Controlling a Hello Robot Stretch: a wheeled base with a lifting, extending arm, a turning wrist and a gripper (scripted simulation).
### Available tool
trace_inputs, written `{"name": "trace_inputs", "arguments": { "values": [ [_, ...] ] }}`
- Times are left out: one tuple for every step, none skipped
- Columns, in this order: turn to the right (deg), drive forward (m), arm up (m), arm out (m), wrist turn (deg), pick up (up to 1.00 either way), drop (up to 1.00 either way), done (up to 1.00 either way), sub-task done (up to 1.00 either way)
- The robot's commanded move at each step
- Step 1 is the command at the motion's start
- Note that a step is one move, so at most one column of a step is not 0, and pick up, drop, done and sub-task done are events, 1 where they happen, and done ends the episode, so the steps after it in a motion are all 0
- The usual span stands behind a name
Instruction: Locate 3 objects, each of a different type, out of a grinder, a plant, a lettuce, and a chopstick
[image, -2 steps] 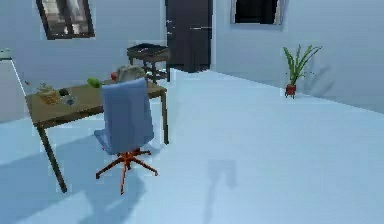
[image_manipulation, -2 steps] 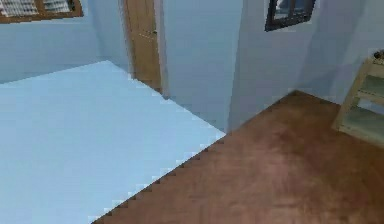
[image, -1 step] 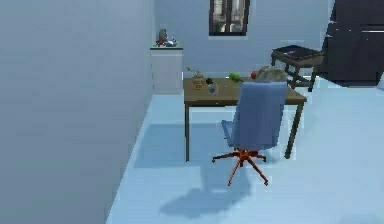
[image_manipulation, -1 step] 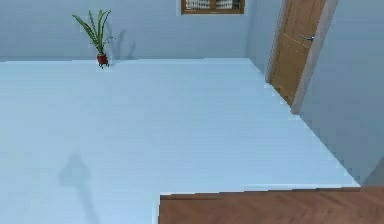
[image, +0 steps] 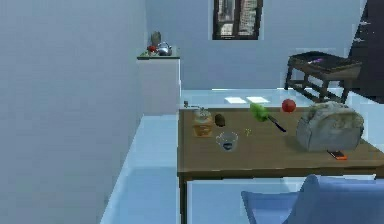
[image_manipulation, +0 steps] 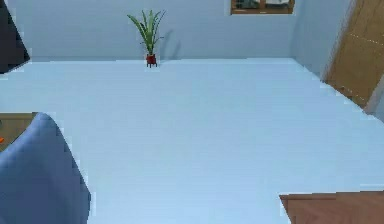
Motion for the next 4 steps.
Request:
{"name": "trace_inputs", "arguments": {
  "values": [
    [0.0, 0.00, 0.00, 0.00, 0.0, 0.00, 0.00, 0.00, 1.00],
    [-33.0, 0.00, 0.00, 0.00, 0.0, 0.00, 0.00, 0.00, 0.00],
    [0.0, 0.35, 0.00, 0.00, 0.0, 0.00, 0.00, 0.00, 0.00],
    [45.0, 0.00, 0.00, 0.00, 0.0, 0.00, 0.00, 0.00, 0.00]
  ]
}}
